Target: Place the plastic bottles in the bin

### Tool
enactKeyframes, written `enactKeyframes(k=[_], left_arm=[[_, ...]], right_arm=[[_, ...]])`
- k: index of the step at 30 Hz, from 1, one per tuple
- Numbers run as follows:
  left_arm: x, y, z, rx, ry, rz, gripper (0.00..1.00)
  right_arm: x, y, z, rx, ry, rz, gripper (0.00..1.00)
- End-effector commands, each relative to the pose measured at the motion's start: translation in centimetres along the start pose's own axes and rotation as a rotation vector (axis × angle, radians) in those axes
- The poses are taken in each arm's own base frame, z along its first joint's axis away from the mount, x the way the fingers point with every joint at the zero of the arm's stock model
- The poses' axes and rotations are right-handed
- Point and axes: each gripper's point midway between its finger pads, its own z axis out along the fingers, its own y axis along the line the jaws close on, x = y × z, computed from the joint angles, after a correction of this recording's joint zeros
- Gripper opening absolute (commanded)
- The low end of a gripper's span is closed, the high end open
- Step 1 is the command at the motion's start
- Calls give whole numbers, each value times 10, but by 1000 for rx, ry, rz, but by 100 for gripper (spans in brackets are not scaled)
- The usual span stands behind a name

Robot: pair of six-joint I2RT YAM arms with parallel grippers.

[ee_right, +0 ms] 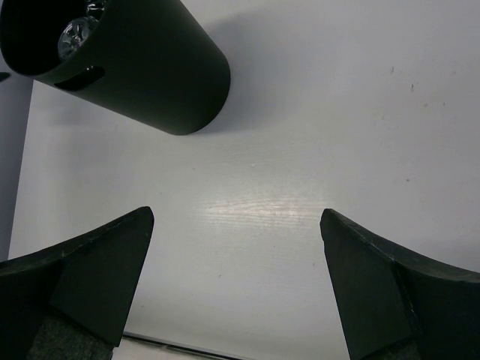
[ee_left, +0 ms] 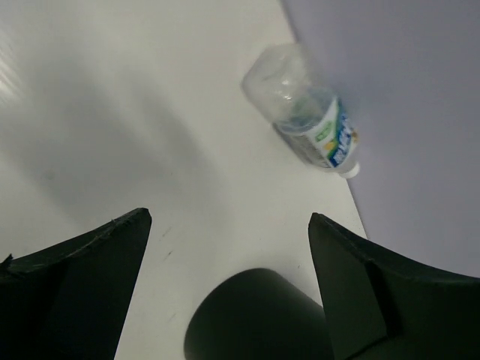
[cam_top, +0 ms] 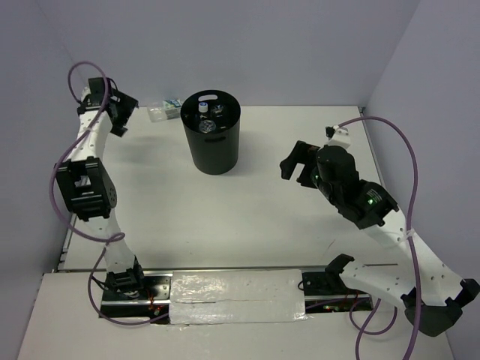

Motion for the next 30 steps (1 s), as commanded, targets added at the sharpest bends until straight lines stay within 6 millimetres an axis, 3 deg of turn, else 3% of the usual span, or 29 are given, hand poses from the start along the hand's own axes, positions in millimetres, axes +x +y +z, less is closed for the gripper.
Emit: enactKeyframes(k=[1, 2, 3, 4, 5, 6, 8, 16, 30], left_arm=[[21, -26, 19, 90, 71, -231, 99], [18, -31, 25, 97, 68, -271, 99], [32, -27, 46, 86, 124, -284, 99], [23, -41, 49, 120, 126, -308, 99], [26, -39, 56, 103, 150, -319, 99], [39, -28, 81, 63, 182, -332, 99], [43, -32, 100, 68, 207, -379, 99], [66, -31, 150, 135, 242, -540, 99], [80, -41, 188, 145, 206, -664, 99]], right_arm=[[-7, 7, 4, -20, -23, 16, 100], [-7, 7, 4, -20, -23, 25, 100], [-7, 9, 4, -26, -24, 28, 100], [-5, 11, 3, -39, -17, 33, 100], [-4, 11, 3, -45, -13, 36, 100], [-2, 11, 4, -45, -8, 37, 100], [2, 9, 7, -35, 0, 36, 100], [12, 2, 15, 4, 29, 16, 100], [14, 9, 26, 7, 60, -5, 100]])
